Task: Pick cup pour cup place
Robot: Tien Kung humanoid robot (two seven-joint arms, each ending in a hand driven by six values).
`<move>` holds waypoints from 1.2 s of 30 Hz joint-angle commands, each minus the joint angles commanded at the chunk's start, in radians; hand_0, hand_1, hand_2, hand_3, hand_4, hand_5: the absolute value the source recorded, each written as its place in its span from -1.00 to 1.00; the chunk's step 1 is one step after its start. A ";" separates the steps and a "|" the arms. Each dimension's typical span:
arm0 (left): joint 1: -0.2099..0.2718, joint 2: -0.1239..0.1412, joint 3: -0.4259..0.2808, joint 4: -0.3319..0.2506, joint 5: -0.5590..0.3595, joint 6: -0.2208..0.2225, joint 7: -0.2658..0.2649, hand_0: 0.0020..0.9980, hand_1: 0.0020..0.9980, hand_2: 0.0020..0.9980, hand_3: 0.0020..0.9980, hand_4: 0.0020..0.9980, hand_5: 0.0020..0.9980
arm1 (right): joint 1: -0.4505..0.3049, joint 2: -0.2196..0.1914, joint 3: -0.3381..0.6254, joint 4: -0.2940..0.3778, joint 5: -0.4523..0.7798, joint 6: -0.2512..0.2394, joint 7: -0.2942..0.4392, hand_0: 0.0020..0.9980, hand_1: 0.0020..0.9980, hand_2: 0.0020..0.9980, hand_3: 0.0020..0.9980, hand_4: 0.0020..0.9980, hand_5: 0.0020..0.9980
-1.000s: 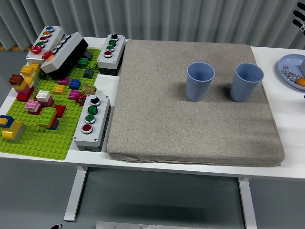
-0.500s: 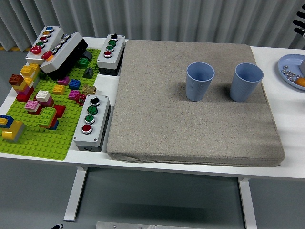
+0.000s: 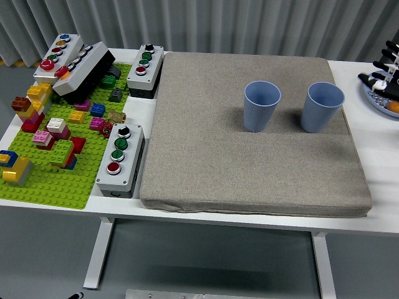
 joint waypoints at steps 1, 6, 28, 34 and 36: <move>-0.001 -0.001 0.002 0.000 -0.001 0.000 0.000 0.68 0.69 0.76 0.57 0.17 1.00 | -0.015 0.005 -0.001 0.003 -0.004 0.005 0.000 0.80 0.80 1.00 1.00 0.73 -0.61; -0.003 -0.003 0.012 0.000 -0.005 -0.001 -0.001 0.68 0.69 0.76 0.57 0.17 1.00 | -0.075 0.030 0.016 0.000 -0.005 0.014 0.004 0.80 0.80 1.00 1.00 0.72 -0.63; -0.006 -0.009 0.048 0.000 -0.017 -0.007 0.000 0.68 0.69 0.76 0.57 0.17 1.00 | -0.134 0.099 -0.020 -0.066 0.025 -0.017 0.088 0.81 0.79 0.98 0.90 0.70 -0.61; -0.008 -0.010 0.055 0.000 -0.020 -0.009 0.000 0.68 0.69 0.76 0.56 0.17 1.00 | -0.127 0.111 -0.037 -0.111 0.036 -0.017 0.124 0.80 0.79 0.96 0.87 0.68 -0.61; -0.010 -0.011 0.056 0.000 -0.021 -0.009 0.000 0.68 0.69 0.76 0.56 0.17 1.00 | -0.123 0.115 -0.042 -0.124 0.039 -0.020 0.133 0.80 0.79 0.96 0.87 0.68 -0.61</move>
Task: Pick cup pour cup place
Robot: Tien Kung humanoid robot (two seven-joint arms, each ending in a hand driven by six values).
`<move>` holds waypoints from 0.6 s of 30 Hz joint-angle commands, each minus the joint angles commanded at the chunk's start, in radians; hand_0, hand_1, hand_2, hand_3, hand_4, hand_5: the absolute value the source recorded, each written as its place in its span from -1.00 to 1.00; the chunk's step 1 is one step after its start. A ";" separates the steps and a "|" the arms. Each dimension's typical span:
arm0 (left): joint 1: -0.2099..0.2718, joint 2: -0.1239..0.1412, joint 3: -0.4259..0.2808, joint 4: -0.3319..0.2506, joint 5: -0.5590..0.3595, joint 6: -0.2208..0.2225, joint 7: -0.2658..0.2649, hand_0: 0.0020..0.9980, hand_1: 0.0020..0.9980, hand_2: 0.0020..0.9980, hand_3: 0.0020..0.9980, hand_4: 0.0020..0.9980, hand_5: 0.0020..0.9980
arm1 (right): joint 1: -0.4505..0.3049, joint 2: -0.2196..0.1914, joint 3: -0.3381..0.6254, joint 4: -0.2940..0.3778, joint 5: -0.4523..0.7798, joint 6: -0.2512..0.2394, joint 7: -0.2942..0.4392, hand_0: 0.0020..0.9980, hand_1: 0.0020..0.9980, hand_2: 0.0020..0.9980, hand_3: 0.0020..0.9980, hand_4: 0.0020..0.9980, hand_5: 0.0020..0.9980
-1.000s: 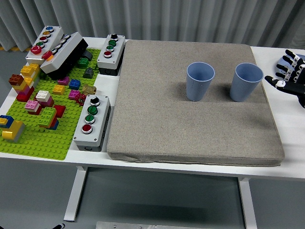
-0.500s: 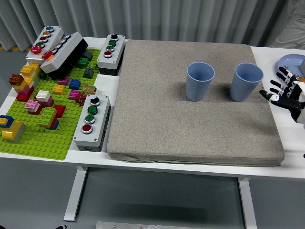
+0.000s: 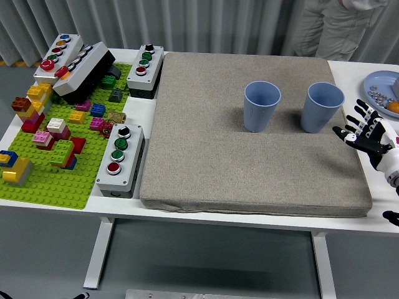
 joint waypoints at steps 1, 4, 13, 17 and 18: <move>-0.001 0.000 0.002 0.000 -0.001 0.000 0.000 0.68 0.69 0.76 0.56 0.17 1.00 | 0.004 0.002 -0.006 -0.010 0.004 -0.002 0.008 0.80 0.79 0.96 0.87 0.68 -0.61; -0.003 0.000 0.005 0.000 -0.003 0.000 -0.001 0.68 0.69 0.76 0.57 0.17 1.00 | 0.011 0.004 -0.017 -0.029 0.000 -0.007 0.022 0.81 0.78 0.96 0.86 0.68 -0.59; -0.007 0.001 0.018 0.000 -0.010 -0.002 -0.002 0.68 0.69 0.76 0.56 0.17 1.00 | 0.041 0.019 -0.069 -0.100 0.030 -0.048 0.113 0.81 0.78 0.95 0.85 0.67 -0.57; -0.008 0.001 0.020 0.000 -0.010 -0.003 -0.002 0.68 0.69 0.76 0.56 0.17 1.00 | 0.048 0.025 -0.086 -0.117 0.045 -0.053 0.129 0.81 0.78 0.94 0.85 0.67 -0.57; -0.008 0.001 0.021 0.000 -0.011 -0.003 -0.002 0.68 0.69 0.76 0.56 0.17 1.00 | 0.052 0.026 -0.091 -0.123 0.050 -0.055 0.136 0.81 0.78 0.94 0.85 0.67 -0.57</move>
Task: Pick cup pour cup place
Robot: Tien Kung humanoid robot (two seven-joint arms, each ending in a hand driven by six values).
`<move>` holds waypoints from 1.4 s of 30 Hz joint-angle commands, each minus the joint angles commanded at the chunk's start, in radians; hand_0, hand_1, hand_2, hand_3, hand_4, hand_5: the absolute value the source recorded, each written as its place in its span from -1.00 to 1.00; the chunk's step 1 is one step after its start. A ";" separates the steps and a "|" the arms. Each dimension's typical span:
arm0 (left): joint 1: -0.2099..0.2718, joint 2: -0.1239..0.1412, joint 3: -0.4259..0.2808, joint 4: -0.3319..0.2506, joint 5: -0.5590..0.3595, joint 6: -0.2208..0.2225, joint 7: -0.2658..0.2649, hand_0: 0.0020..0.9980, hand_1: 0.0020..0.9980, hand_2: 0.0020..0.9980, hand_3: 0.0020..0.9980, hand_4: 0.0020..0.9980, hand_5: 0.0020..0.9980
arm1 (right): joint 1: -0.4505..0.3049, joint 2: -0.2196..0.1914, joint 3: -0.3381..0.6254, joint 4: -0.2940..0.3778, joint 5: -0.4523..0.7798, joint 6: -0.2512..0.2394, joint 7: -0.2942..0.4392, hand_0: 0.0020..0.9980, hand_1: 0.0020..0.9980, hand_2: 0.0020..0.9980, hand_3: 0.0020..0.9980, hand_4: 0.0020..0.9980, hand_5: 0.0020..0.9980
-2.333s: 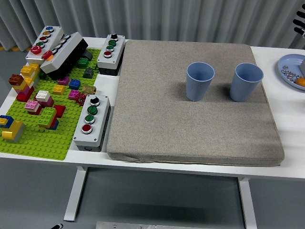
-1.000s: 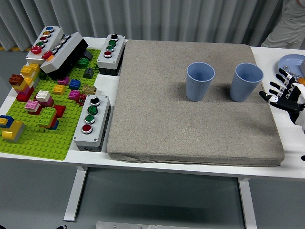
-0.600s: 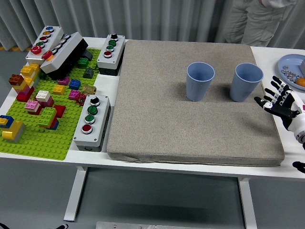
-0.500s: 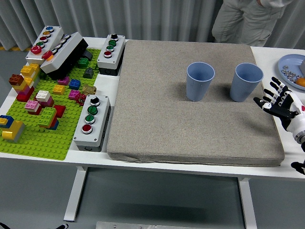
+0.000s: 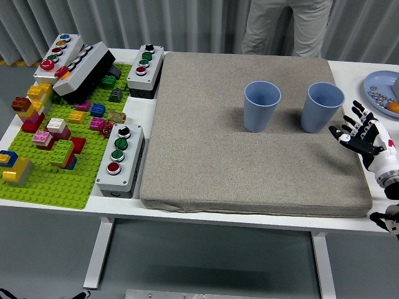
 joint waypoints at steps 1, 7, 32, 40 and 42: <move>-0.001 0.000 0.001 0.000 0.000 0.000 0.000 0.68 0.69 0.76 0.56 0.17 1.00 | 0.003 0.002 -0.004 -0.006 0.004 -0.002 0.006 0.81 0.78 0.94 0.85 0.67 -0.57; -0.003 0.000 0.003 0.000 0.000 -0.001 -0.001 0.68 0.69 0.75 0.57 0.17 1.00 | 0.015 0.006 -0.021 -0.023 0.004 -0.004 0.023 0.82 0.78 0.94 0.84 0.67 -0.57; -0.009 0.006 0.023 0.000 -0.008 -0.003 -0.005 0.68 0.69 0.75 0.56 0.17 1.00 | 0.072 0.024 -0.059 -0.071 0.004 0.013 -0.001 0.85 0.80 0.98 0.88 0.68 -0.55; -0.012 0.008 0.032 0.000 -0.012 -0.003 -0.006 0.67 0.68 0.75 0.56 0.17 1.00 | 0.084 0.028 -0.059 -0.084 0.008 0.018 0.001 0.85 0.80 0.98 0.89 0.68 -0.54; -0.013 0.007 0.032 0.000 -0.013 -0.002 -0.007 0.67 0.68 0.75 0.56 0.17 1.00 | 0.088 0.028 -0.059 -0.089 0.010 0.020 0.001 0.85 0.80 0.98 0.89 0.68 -0.54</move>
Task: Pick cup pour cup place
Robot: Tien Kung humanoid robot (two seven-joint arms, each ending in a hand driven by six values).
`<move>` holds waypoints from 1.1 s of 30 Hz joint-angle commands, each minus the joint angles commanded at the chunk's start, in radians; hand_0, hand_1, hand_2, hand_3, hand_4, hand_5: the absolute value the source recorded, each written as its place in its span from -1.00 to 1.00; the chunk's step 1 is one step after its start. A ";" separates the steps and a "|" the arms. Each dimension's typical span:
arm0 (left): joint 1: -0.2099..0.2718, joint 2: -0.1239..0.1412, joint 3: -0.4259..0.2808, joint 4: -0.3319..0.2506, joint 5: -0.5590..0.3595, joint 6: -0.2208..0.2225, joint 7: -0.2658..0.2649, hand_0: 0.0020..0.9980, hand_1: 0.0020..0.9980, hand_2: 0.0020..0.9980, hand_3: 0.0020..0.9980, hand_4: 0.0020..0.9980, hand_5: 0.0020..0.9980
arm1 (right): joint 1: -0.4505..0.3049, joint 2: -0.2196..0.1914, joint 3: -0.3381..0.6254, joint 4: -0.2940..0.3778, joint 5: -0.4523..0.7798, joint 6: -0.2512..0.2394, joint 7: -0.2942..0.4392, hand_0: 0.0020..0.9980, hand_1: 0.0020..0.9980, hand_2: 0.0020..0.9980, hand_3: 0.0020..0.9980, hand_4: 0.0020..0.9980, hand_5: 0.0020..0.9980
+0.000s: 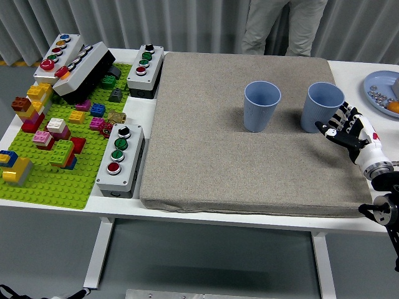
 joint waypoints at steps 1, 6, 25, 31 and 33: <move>0.000 0.000 0.000 0.000 0.000 0.000 0.000 0.67 0.68 0.75 0.56 0.17 1.00 | 0.001 0.000 0.000 -0.002 0.001 0.000 0.000 0.85 0.80 0.98 0.89 0.68 -0.54; -0.003 0.001 0.004 0.000 -0.003 0.000 -0.001 0.67 0.68 0.75 0.56 0.17 1.00 | 0.013 0.000 -0.004 -0.013 0.006 0.004 0.001 0.85 0.81 0.98 0.89 0.69 -0.53; -0.015 0.001 0.012 0.000 -0.003 0.000 -0.002 0.68 0.69 0.75 0.56 0.17 1.00 | 0.049 0.015 -0.017 -0.052 0.024 0.015 0.006 0.86 0.82 0.98 0.88 0.69 -0.50; -0.019 0.002 0.014 0.000 -0.003 0.001 -0.003 0.68 0.69 0.75 0.56 0.17 1.00 | 0.058 0.017 -0.021 -0.062 0.029 0.019 0.006 0.86 0.82 0.98 0.88 0.69 -0.50; -0.019 0.002 0.015 0.000 -0.004 0.000 -0.003 0.68 0.69 0.75 0.56 0.17 1.00 | 0.060 0.019 -0.022 -0.064 0.030 0.019 0.005 0.86 0.82 0.98 0.88 0.69 -0.50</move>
